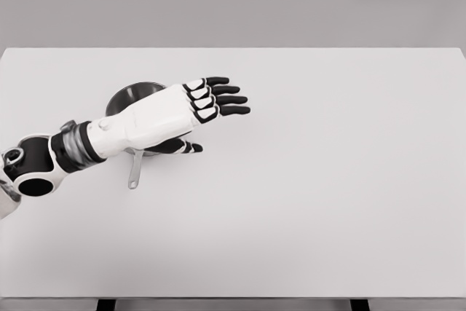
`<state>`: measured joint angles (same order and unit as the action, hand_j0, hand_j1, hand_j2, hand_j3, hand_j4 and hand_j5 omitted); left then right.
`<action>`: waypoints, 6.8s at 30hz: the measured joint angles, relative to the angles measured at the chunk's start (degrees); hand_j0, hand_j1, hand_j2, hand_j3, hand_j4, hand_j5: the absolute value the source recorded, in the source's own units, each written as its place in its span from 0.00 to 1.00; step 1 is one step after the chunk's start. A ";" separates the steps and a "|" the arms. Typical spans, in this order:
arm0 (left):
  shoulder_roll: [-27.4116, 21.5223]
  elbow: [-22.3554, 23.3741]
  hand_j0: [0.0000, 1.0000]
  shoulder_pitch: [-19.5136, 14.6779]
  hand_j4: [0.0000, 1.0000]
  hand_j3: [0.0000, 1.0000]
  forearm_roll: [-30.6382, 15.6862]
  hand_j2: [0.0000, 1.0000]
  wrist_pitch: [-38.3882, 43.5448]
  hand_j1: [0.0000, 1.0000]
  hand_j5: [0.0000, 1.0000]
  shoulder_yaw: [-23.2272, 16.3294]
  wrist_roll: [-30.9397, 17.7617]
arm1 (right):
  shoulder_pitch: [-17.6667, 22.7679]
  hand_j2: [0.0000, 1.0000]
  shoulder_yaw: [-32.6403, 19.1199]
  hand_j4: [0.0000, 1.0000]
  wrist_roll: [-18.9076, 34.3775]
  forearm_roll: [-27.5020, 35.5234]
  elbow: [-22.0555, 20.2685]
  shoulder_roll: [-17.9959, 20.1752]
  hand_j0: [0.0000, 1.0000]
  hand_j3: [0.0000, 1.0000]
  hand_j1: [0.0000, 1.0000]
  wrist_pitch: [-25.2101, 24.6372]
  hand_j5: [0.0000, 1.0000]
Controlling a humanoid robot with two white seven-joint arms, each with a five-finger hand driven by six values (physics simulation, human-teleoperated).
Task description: Rotate pot handle
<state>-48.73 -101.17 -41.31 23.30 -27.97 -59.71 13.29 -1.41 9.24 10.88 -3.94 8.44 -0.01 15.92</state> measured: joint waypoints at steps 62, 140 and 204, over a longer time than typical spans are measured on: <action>-9.03 0.01 1.00 0.09 1.00 1.00 9.24 1.00 -2.41 1.00 1.00 -0.69 -9.08 | 0.00 1.00 -0.01 1.00 0.00 0.00 0.00 0.00 1.00 1.00 1.00 0.01 1.00; -12.76 0.02 1.00 1.58 1.00 1.00 16.83 1.00 -7.00 1.00 1.00 0.78 -9.38 | 0.00 1.00 0.00 1.00 -0.18 0.00 0.00 0.00 1.00 1.00 1.00 0.00 1.00; -17.14 0.01 1.00 5.45 1.00 1.00 10.08 1.00 -7.00 1.00 1.00 7.51 -8.67 | -0.09 1.00 0.05 1.00 -0.18 0.00 -0.03 0.00 1.00 1.00 1.00 -0.01 1.00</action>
<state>-65.87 -101.16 -35.86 33.38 -34.97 -52.20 4.62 -1.49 9.28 10.71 -3.94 8.41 -0.01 15.91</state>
